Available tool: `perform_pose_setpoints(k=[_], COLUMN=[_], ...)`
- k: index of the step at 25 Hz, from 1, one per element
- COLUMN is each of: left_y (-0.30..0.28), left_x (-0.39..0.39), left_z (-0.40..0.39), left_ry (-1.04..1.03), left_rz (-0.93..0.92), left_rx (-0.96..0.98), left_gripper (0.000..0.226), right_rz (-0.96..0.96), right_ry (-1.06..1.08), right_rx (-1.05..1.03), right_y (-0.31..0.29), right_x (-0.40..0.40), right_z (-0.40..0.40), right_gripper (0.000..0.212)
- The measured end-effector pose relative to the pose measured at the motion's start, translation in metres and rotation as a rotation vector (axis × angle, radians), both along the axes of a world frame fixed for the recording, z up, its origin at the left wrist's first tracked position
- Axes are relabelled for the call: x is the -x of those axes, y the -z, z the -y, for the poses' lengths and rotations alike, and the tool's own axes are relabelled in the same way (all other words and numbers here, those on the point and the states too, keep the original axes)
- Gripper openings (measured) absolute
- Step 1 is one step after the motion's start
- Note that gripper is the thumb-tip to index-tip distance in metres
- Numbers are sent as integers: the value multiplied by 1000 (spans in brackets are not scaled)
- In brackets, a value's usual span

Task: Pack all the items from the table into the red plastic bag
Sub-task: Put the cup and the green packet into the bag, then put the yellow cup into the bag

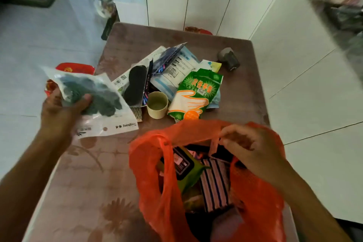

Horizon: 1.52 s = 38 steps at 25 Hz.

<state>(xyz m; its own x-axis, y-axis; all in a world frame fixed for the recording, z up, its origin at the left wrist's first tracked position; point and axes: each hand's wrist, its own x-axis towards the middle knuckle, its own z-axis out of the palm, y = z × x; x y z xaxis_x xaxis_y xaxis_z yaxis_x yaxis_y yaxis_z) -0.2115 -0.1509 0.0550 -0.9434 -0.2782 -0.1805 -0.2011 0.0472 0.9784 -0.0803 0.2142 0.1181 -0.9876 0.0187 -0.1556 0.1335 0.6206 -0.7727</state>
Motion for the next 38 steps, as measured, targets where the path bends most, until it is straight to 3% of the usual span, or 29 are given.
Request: perform_pose_setpoints(k=[2,3,5,6,8,10,12,13,16,18,20,22,24,27,29,31,33,35,38], left_y=[-69,-98,-133,-138,-116,-68,-28,-16,8,-5,-22,-31,-21,-1,16,28,37,39,19], left_x=[-27,-43,-74,-87,-95,-90,-83,-83,-85,-92,-94,-81,-63,-56,-57,-61,-67,-68,-68], left_z=[-14,-33,-88,-121,-174,-213,-238,-244,-232,-213,-186,-156,-126,-103,-90,-79,-70,-69,-91], left_ry=[169,302,712,901,1277,1436,1387,1353,1210,1251,1146,894,772,820,874,933,943,871,589], left_rz=[-146,-166,-121,-63,69,164,234,207,107,60,-156,-232,-258,-179,-118,-112,-152,-177,-159], left_rx=[-102,-144,-136,-31,366,693,812,892,1212,1312,1114,954,1070,1279,1235,1127,1058,986,851], left_gripper=[44,38,28,30,29,30,26,29,57,57,38,35,37,30,24,32,45,57,38], right_rz=[140,163,172,191,151,172,-52,-29,127,18,-151,-233,-227,-41,177,255,138,-33,-304], right_ry=[-309,-429,-436,-398,-254,-57,-95,-114,-247,-257,-238,-236,-261,-356,-466,-531,-525,-425,-47], right_rx=[-244,-487,-891,-970,-883,-777,-913,-1034,-1047,-977,-763,-477,-338,-473,-660,-798,-765,-570,-210], right_y=[7,15,22,22,23,18,9,3,-5,-20,-21,-11,28,107,149,169,161,128,42], right_x=[-15,-22,-32,-35,-30,-21,-21,-23,-20,-11,12,53,109,181,202,204,201,191,130], right_z=[-18,-29,-49,-59,-84,-101,-107,-104,-86,-65,-31,12,55,98,109,112,112,103,71], right_gripper=[19,23,31,30,22,13,16,20,27,14,11,10,14,32,40,36,23,11,16])
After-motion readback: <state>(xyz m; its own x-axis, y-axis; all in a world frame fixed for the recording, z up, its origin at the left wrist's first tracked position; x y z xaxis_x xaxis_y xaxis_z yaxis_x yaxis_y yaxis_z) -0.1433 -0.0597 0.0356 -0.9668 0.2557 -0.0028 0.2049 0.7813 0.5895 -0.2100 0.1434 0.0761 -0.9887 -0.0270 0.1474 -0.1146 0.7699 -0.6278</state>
